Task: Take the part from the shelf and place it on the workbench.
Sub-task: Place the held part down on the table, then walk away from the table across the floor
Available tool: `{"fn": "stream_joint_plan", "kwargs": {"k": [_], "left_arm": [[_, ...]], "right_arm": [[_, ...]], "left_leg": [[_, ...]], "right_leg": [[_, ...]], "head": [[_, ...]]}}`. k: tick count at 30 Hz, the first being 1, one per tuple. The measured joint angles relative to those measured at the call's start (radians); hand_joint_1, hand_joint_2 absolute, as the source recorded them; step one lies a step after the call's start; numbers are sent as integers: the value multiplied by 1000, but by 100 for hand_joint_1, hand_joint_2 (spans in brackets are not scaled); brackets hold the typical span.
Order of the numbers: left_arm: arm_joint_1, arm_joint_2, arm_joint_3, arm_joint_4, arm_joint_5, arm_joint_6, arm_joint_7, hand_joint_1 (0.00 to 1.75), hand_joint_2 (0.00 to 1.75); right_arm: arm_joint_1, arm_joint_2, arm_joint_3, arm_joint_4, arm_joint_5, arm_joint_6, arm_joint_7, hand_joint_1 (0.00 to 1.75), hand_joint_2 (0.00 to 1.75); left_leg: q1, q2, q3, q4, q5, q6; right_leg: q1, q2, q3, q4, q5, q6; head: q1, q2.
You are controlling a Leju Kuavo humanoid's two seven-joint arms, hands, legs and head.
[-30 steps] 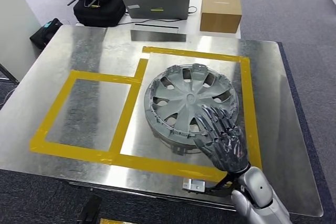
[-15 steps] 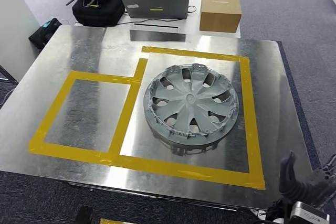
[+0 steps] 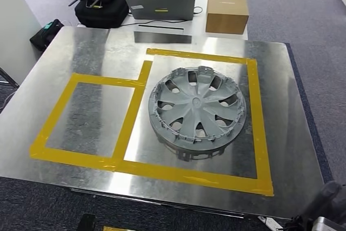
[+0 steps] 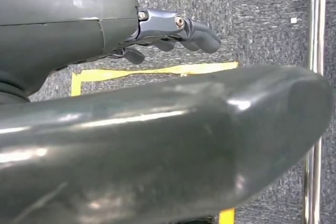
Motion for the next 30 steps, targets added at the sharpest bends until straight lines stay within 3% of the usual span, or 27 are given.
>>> {"fn": "stream_joint_plan", "kwargs": {"k": [2, 5, 6, 7, 8, 10, 12, 15, 16, 18, 20, 21, 22, 23, 25, 27, 30], "left_arm": [[0, 0, 1, 0, 0, 0, 5, 0, 0], [1, 2, 1, 0, -2, 0, 10, 0, 0], [2, 2, 1, 0, -3, 0, 11, 0, 0], [3, 2, 1, 0, -3, 0, 12, 0, 0], [3, 3, 1, 0, -4, 0, 12, 0, 0], [3, 5, 2, 0, -5, 0, 12, 0, 0], [4, 8, 2, 0, -7, 1, 12, 0, 0], [6, 12, 4, 1, -9, 1, 13, 0, 0], [7, 13, 4, 1, -9, 1, 13, 0, 0], [7, 13, 5, 1, -10, 1, 13, 0, 0], [6, 12, 5, 1, -11, 1, 13, 0, 0], [5, 12, 5, 1, -12, 1, 13, 0, 0], [5, 12, 5, 1, -14, 1, 13, 0, 0], [5, 12, 5, 1, -15, 1, 13, 0, 0], [2, 11, 5, 1, -16, 1, 13, 0, 0], [-3, 10, 5, 1, -16, 1, 13, 0, 0], [-4, 9, 5, 1, -16, 0, 14, 0, 0]], "right_arm": [[-1, 0, 0, 3, -2, 0, 0, 0, 0], [0, -1, 1, 10, -8, 0, -1, 0, 0], [1, -1, 1, 12, -8, 0, -1, 0, 0], [1, -1, 1, 14, -9, 0, -1, 0, 0], [1, -1, 1, 15, -9, 0, -1, 0, 0], [0, -1, 1, 17, -10, 0, 0, 0, 0], [0, -1, 2, 20, -13, 1, 0, 0, 0], [0, -3, 3, 25, -16, 1, 0, 0, 0], [0, -3, 4, 27, -16, 1, -1, 0, 0], [0, -3, 4, 30, -17, 1, -1, 0, 0], [1, -3, 4, 33, -18, 1, -1, 0, 0], [1, -3, 4, 36, -19, 1, -1, 0, 0], [1, -3, 4, 38, -20, 1, -1, 0, 0], [1, -4, 4, 41, -20, 1, -1, 0, 0], [1, -4, 4, 44, -20, 1, -1, 0, 0], [0, -4, 4, 46, -19, 1, -1, 0, 0], [-1, -4, 4, 50, -17, 1, 0, 0, 0]], "left_leg": [[7, 5, 7, -9, 7, 2], [10, 11, 5, -9, 9, 3], [11, 12, 3, -9, 10, 1], [12, 13, 1, -8, 12, -1], [14, 13, -2, -6, 14, -5], [17, 12, -9, 4, 17, -16], [18, 10, -13, 13, 20, -30], [21, 11, -17, 14, 26, -50], [23, 14, -25, 27, 10, -57], [27, 24, -59, 113, -70, -70], [33, 30, -98, 248, -160, -80], [35, 31, -102, 290, -182, -83], [38, 31, -88, 298, -187, -84], [40, 32, -53, 264, -176, -85], [43, 32, 54, 121, -141, -85], [43, 29, 122, 18, -124, -77], [38, 28, 120, 5, -110, -51]], "right_leg": [[-1, -5, -19, 58, -44, 8], [-10, -9, -102, 244, -148, 21], [-13, -9, -113, 272, -154, 24], [-16, -10, -106, 262, -141, 27], [-19, -10, -78, 214, -112, 31], [-23, -9, -6, 76, -51, 35], [-22, -6, 21, 12, -19, 26], [-18, -8, 7, 17, 0, -2], [-19, -10, 3, 17, 8, -12], [-22, -14, -12, 16, 27, -23], [-23, -16, -34, 17, 45, -24], [-23, -18, -45, 18, 53, -23], [-23, -19, -56, 18, 61, -20], [-24, -20, -66, 18, 68, -17], [-24, -21, -80, 19, 82, -6], [-22, -22, -88, 21, 94, 7], [-25, -22, -91, 16, 111, 26]], "head": [[3, 0], [5, 0], [5, 0], [5, 0], [5, 0], [5, 0], [4, 0], [1, 0], [-2, 0], [-9, 0], [-13, 0], [-13, 0], [-13, 0], [-13, 0], [-14, 0], [-14, 0], [-14, 0]]}}
